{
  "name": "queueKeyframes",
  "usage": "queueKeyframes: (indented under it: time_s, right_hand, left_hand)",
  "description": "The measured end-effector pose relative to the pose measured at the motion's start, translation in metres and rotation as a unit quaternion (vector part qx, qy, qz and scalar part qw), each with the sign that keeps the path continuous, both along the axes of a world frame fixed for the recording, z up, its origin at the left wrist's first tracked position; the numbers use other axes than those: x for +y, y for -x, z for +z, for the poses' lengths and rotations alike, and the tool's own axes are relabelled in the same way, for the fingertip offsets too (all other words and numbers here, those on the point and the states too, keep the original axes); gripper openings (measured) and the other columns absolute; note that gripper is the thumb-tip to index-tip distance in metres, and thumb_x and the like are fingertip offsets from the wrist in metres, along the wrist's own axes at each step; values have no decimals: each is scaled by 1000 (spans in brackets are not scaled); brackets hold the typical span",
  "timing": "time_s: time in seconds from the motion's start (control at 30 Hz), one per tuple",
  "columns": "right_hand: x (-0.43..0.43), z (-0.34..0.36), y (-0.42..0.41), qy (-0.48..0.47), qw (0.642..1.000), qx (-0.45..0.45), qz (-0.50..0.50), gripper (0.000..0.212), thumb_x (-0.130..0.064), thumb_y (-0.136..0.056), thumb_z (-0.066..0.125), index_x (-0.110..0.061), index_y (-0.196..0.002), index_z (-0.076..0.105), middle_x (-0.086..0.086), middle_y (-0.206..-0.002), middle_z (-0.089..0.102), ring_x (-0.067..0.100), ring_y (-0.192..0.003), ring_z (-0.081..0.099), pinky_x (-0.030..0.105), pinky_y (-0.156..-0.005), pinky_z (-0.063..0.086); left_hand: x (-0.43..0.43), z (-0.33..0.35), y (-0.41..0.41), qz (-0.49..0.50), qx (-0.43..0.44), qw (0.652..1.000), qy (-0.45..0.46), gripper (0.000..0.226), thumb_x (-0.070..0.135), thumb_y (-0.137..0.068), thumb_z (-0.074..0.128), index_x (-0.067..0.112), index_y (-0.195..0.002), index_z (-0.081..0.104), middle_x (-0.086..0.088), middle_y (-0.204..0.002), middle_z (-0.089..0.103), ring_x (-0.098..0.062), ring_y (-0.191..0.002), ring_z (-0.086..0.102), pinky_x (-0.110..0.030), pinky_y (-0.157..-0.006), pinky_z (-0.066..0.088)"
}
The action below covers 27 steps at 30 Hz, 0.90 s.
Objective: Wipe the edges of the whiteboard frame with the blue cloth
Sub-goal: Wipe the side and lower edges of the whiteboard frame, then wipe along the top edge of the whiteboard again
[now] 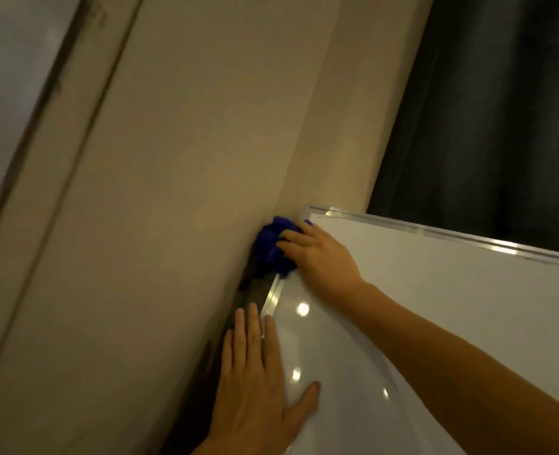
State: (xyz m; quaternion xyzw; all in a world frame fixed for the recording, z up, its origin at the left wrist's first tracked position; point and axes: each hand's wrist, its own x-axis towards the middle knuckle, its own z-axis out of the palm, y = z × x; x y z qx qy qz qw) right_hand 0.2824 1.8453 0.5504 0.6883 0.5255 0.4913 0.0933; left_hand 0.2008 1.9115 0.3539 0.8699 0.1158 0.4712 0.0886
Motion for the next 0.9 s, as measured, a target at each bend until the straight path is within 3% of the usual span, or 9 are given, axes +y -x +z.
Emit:
queueKeyframes:
  time_s: [0.07, 0.13, 0.2, 0.33, 0.43, 0.53, 0.6, 0.7, 0.9]
  right_hand:
    - [3, 27, -9, -87, 996, 26, 2, 32, -11, -89, 63, -10, -121, 65, 10, -127, 63, 33, -119, 55, 40, -104, 38]
    - [7, 45, -20, -162, 986, 49, 5, 32, -12, -89, 64, -10, -120, 63, 9, -124, 62, 29, -111, 58, 37, -96, 45]
    - [5, 63, -30, -266, 962, 63, 24, 34, -10, -89, 64, -8, -123, 60, 9, -128, 58, 28, -108, 58, 38, -92, 50]
    - [-20, 93, -38, -398, 908, 92, 89, 39, -9, -90, 64, -7, -128, 53, 8, -142, 45, 27, -120, 53, 41, -95, 52]
    - [-21, 69, -39, -183, 982, 26, 30, 47, -23, -94, 53, -17, -140, 47, 14, -152, 37, 38, -139, 30, 57, -112, 30]
    - [-6, 40, -43, -36, 998, 8, -60, 56, -57, -95, 24, -42, -148, 33, 3, -164, 13, 36, -149, -3, 58, -119, -2]
    - [3, 41, -44, -45, 996, 23, -74, 59, -66, -93, 13, -49, -144, 36, 1, -165, 10, 35, -149, -7, 59, -117, -6]
    - [-9, 50, -46, -60, 993, 5, -105, 60, -65, -95, 9, -46, -145, 37, 3, -164, 12, 33, -149, -6, 58, -118, -5]
    - [-111, 50, -50, -212, 958, 36, -189, 65, -70, -91, -2, -46, -151, 3, 1, -165, 1, 29, -149, -13, 55, -119, -5]
  left_hand:
    - [0, 19, -7, -10, 23, 1000, 18, 112, 84, -75, 30, -1, -148, 34, -26, -156, 29, -44, -142, 31, -48, -120, 12]
    - [0, 40, -20, -12, 33, 999, 16, 118, 90, -72, 10, 8, -153, -11, -20, -163, -12, -39, -149, -9, -49, -120, -1]
    - [3, 57, -36, -31, 14, 999, 5, 111, 92, -67, 0, 17, -137, -42, -11, -154, -40, -31, -143, -35, -47, -118, -15]
    - [4, 93, -55, -43, -26, 998, -27, 104, 91, -64, -11, 22, -137, -39, -5, -159, -31, -26, -147, -28, -44, -119, -16]
    - [-3, 112, -75, -47, -64, 997, -19, 107, 89, -72, -2, 18, -148, -27, -9, -164, -19, -26, -150, -19, -44, -120, -13]
    - [-12, 120, -88, -49, -57, 997, -14, 105, 87, -75, 17, 25, -149, -24, -11, -165, -8, -28, -152, -10, -49, -122, -8]
    - [-14, 119, -90, -38, -40, 998, -18, 103, 88, -74, 17, 27, -139, -34, -13, -165, -9, -32, -152, -9, -51, -122, -8]
    - [-11, 119, -86, -33, -49, 998, -17, 104, 88, -69, 0, 20, -142, -29, -10, -161, -19, -27, -149, -19, -47, -121, -12]
    - [-18, 131, -75, -63, -14, 997, -39, 107, 89, -69, 1, 22, -142, -39, -8, -157, -37, -28, -146, -31, -54, -119, -13]
